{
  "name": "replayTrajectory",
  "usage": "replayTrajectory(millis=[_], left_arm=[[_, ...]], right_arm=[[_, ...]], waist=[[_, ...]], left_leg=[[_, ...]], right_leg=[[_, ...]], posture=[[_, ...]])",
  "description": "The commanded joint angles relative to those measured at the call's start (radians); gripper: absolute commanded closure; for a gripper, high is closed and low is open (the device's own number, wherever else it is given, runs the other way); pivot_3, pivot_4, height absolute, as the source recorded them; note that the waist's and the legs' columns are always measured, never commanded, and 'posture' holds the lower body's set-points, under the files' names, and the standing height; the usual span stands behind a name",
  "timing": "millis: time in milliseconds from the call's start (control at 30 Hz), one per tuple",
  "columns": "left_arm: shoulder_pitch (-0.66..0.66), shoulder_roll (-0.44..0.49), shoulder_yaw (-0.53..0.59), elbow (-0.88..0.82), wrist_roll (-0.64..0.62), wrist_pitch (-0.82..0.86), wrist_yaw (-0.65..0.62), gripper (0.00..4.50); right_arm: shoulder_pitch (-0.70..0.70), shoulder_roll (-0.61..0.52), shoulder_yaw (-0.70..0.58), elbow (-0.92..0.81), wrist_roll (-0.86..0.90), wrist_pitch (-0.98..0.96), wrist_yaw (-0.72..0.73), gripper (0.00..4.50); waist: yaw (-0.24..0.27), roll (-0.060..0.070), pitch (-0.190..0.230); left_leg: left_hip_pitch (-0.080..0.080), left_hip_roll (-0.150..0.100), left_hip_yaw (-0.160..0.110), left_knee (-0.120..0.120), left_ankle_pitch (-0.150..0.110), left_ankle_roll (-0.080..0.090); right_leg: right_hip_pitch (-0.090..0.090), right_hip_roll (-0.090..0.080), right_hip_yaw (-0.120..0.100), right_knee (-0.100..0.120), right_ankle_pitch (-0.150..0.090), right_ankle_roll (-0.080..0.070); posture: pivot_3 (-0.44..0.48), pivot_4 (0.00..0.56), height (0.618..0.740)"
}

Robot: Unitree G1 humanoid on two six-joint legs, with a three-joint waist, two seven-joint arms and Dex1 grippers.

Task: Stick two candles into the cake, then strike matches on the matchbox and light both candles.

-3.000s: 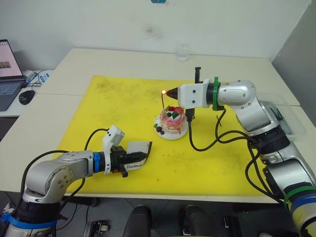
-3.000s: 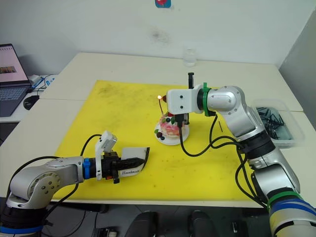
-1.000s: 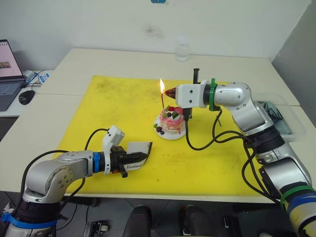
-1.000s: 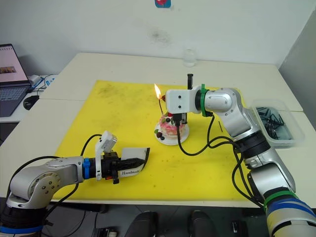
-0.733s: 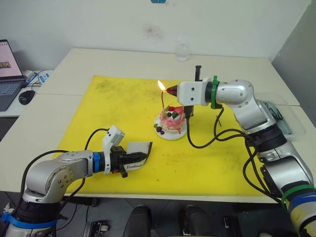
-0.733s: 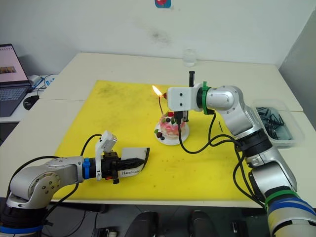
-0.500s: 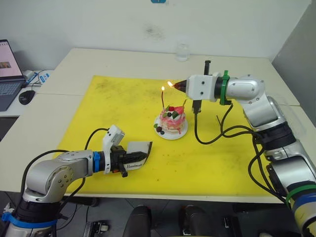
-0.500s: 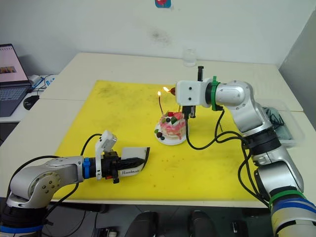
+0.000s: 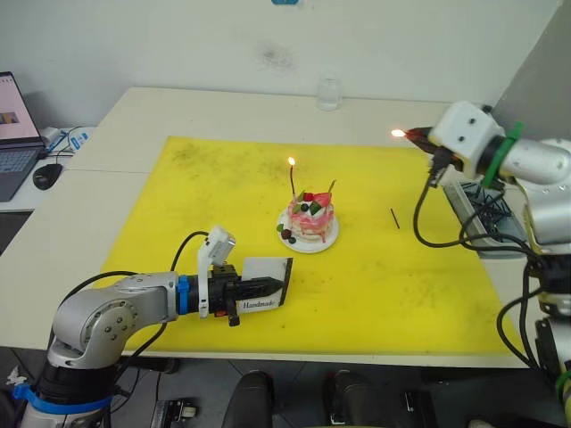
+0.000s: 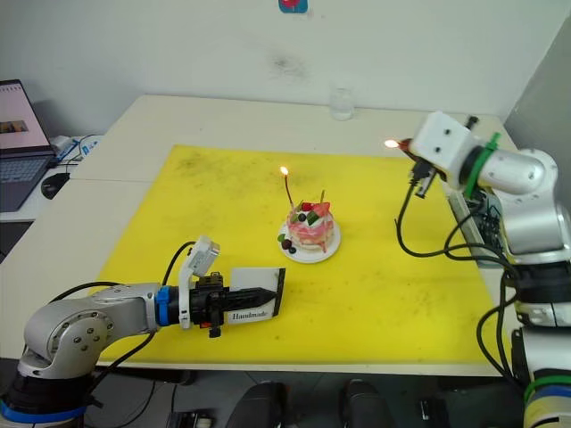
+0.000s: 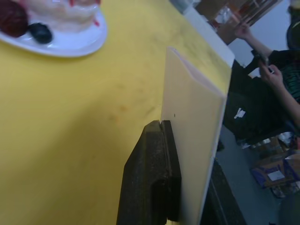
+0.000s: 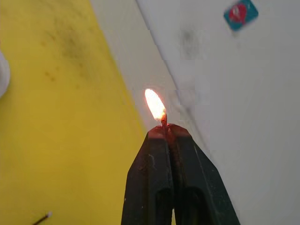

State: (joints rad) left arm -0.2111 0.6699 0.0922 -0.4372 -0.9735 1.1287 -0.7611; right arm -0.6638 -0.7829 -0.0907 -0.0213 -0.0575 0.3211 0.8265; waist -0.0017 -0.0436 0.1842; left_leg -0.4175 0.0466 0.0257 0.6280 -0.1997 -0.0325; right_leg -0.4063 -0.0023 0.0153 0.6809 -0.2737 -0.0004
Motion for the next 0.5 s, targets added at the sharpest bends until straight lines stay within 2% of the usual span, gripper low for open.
replayTrajectory(millis=[33,167,267,500], left_arm=[[-0.018,-0.011,-0.009,-0.056,-0.042,0.011,0.022,4.5],[-0.036,-0.041,-0.037,-0.055,-0.042,0.008,0.052,4.5],[-0.048,-0.07,-0.057,-0.05,-0.034,0.002,0.074,4.5],[-0.045,-0.118,-0.079,-0.052,-0.022,-0.015,0.112,4.5]], right_arm=[[0.087,-0.029,-0.163,-0.126,0.034,0.19,-0.078,4.48],[0.203,0.011,-0.296,-0.18,0.054,0.389,-0.181,4.48],[0.243,0.048,-0.349,-0.187,0.074,0.476,-0.246,4.48],[0.268,0.078,-0.345,-0.112,0.104,0.517,-0.324,4.48]], waist=[[0.0,0.0,0.0],[-0.004,0.0,0.0],[-0.008,0.001,0.0],[-0.013,0.002,-0.001]], left_leg=[[0.0,0.0,0.0,0.0,0.0,0.0],[0.001,0.0,0.001,0.001,0.0,0.0],[0.001,0.0,0.001,0.002,0.0,0.0],[0.001,-0.001,0.002,0.001,0.0,0.0]], right_leg=[[0.0,0.0,0.0,0.0,0.0,0.0],[0.0,0.0,0.001,0.0,0.0,0.001],[0.001,0.001,0.002,0.0,0.001,0.002],[0.001,0.003,0.002,0.0,0.001,0.002]], posture=[[0.0,0.15,0.74],[0.0,0.15,0.74],[0.0,0.15,0.74],[0.0,0.15,0.74]])
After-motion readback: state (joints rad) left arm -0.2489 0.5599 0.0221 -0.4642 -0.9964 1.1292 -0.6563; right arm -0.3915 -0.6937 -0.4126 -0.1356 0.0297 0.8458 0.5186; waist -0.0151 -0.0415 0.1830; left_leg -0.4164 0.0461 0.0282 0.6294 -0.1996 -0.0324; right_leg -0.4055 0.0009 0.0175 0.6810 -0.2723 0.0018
